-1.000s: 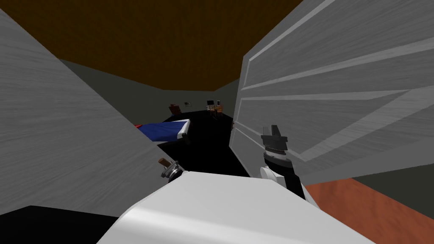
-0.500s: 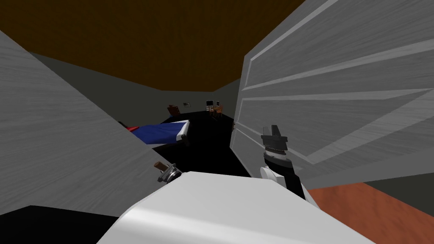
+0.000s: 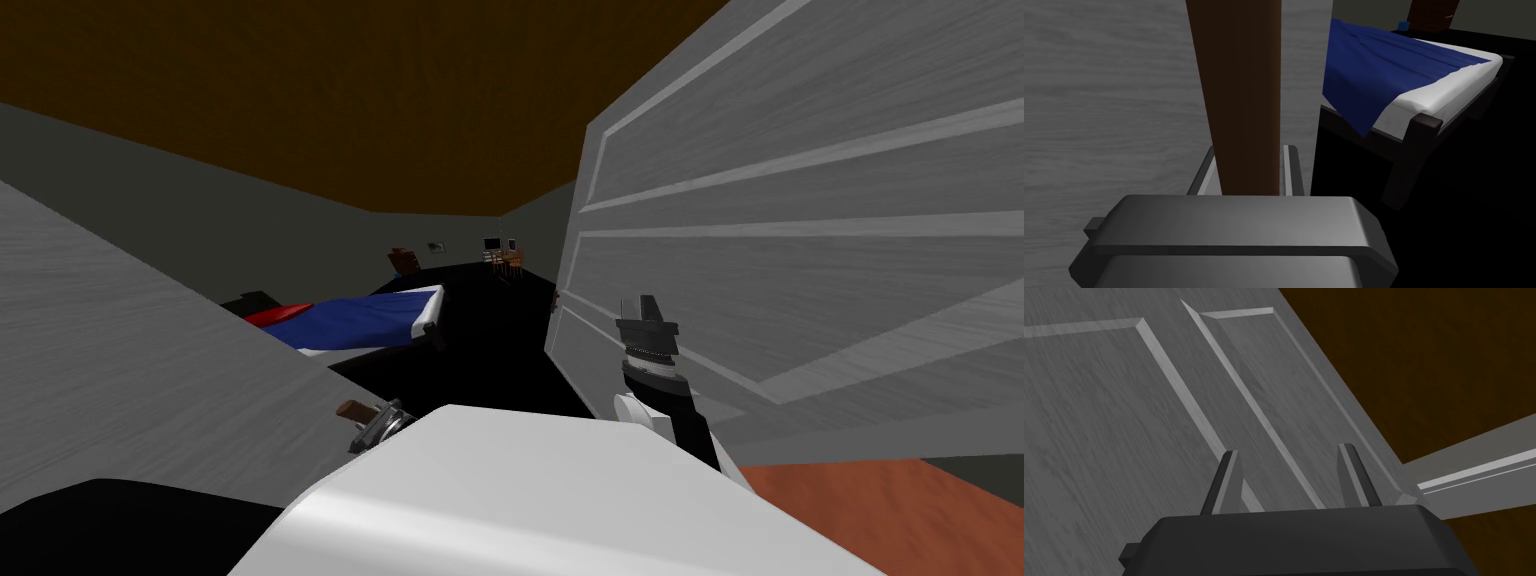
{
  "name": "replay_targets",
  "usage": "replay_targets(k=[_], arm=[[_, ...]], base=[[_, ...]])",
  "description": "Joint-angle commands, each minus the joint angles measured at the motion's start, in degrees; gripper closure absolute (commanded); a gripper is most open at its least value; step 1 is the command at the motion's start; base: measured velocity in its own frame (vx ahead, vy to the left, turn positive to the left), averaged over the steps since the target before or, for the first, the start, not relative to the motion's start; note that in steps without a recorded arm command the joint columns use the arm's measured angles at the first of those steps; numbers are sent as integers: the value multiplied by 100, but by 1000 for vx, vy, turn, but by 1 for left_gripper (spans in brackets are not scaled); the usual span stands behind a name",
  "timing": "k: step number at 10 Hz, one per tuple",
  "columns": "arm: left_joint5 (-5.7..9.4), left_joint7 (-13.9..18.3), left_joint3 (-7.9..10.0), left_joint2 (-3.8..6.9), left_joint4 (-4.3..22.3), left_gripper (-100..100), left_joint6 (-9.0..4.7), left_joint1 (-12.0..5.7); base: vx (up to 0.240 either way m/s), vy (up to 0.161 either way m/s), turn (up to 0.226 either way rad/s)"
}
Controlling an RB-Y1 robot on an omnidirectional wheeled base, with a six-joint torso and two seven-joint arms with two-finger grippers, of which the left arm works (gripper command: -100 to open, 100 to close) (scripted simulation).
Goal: Push the door open
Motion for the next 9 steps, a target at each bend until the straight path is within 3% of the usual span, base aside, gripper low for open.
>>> replay_targets(k=[1,4,5,6,7,8,9], arm=[[87,-11,170,44,61,100,-149,5],[297,-87,447,-123,-51,100,-228,143],[297,-87,447,-123,-51,100,-228,143],[406,-126,593,-243,-110,100,-269,215],[358,-86,516,-175,-18,100,-233,154],[454,-100,621,-24,-17,100,-274,197],[502,-109,670,35,-15,100,-289,212]], base=[[144,132,-36],[130,130,-60],[82,106,-4],[101,108,-91],[50,55,-6],[57,89,39],[124,174,46]])
